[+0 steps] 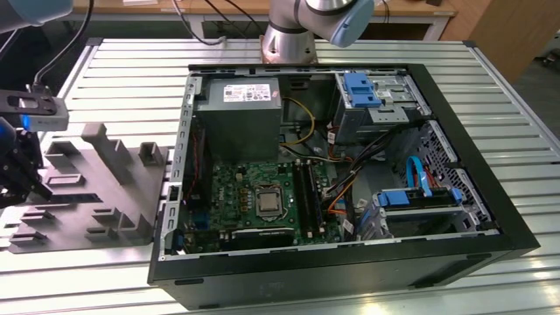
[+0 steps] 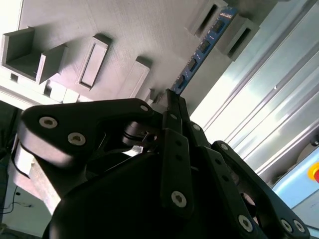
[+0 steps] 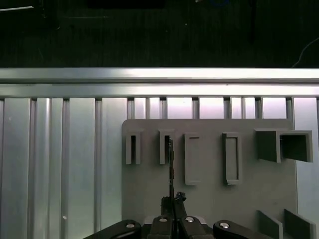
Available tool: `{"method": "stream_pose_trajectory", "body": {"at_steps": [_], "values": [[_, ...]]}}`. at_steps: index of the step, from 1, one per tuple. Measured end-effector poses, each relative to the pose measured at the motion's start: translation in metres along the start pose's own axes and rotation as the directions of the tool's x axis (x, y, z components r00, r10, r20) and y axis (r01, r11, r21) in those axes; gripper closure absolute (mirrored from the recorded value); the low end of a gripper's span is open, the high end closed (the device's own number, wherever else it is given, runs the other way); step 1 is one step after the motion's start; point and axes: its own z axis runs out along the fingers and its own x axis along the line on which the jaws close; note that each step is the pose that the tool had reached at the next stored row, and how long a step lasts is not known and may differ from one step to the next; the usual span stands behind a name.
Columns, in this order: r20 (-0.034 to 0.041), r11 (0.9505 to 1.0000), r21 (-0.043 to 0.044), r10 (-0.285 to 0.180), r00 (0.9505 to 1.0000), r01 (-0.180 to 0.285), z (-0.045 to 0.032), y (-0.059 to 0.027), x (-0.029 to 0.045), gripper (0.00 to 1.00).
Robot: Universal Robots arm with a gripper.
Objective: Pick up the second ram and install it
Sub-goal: 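Pick up the second ram and move it above second insertion slot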
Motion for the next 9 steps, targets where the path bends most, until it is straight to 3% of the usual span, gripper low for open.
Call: {"method": "stream_pose_trajectory", "body": {"at_steps": [9], "values": [[0.0,1.0,0.0,0.0,1.0,0.0,-0.0178,0.0007,-0.0005,0.88]]}}
